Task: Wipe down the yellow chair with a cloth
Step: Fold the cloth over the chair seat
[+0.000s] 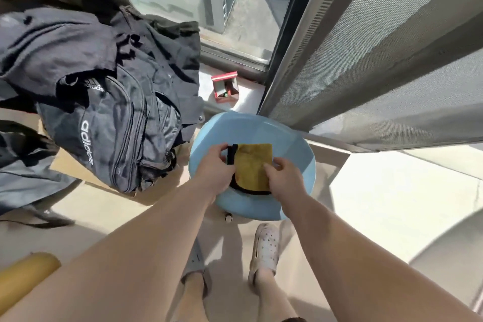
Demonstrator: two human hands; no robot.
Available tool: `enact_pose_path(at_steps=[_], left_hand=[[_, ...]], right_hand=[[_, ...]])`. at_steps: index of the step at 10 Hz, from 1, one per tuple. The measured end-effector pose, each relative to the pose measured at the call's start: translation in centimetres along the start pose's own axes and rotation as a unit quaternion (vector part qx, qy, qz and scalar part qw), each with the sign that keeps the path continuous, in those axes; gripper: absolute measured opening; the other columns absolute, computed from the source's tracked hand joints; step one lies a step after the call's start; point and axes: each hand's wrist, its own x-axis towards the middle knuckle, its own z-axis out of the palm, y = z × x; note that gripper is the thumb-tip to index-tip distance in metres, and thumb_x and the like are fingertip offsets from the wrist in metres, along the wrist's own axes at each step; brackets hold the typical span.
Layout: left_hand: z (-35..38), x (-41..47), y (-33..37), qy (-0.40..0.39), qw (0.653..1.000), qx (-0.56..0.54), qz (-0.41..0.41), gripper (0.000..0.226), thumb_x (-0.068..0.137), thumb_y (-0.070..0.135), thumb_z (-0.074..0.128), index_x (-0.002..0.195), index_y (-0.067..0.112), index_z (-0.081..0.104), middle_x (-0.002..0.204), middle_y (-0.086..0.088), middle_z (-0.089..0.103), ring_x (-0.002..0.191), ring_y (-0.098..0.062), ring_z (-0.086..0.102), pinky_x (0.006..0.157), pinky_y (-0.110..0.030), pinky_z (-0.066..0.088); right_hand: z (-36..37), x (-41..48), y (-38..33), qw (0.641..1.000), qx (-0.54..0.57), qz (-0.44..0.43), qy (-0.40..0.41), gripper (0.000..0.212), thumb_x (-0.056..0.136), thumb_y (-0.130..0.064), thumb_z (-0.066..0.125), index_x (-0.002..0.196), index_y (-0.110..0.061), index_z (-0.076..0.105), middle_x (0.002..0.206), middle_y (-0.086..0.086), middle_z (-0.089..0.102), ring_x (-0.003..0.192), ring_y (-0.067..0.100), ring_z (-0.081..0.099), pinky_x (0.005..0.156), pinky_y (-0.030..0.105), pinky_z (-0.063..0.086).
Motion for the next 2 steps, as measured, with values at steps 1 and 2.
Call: enact_pose_path(at_steps=[1, 2], left_hand=[[-0.3, 0.5, -0.3, 0.009, 0.996, 0.09, -0.012, 0.058, 0.093, 0.011, 0.06, 0.146, 0.031, 0.045, 0.123, 0.002, 0.055, 0.11, -0.024, 0.056, 0.097, -0.039, 0.051], [-1.3, -1.3, 0.5, 0.025, 0.993, 0.115, -0.011, 0.056, 0.095, 0.015, 0.063, 0.147, 0.027, 0.046, 0.132, -0.004, 0.054, 0.114, -0.024, 0.054, 0.093, -0.033, 0.045]], right_hand=[[-0.6, 0.4, 0.1, 0.999, -0.038, 0.014, -0.007, 0.055, 0.097, -0.035, 0.058, 0.147, -0.014, 0.049, 0.137, 0.008, 0.059, 0.124, 0.031, 0.055, 0.105, 0.041, 0.045], [-1.6, -0.4, -0.8, 1.0, -0.024, 0.01, -0.018, 0.051, 0.096, -0.036, 0.058, 0.143, -0.016, 0.052, 0.133, 0.006, 0.06, 0.121, 0.029, 0.056, 0.104, 0.039, 0.045]])
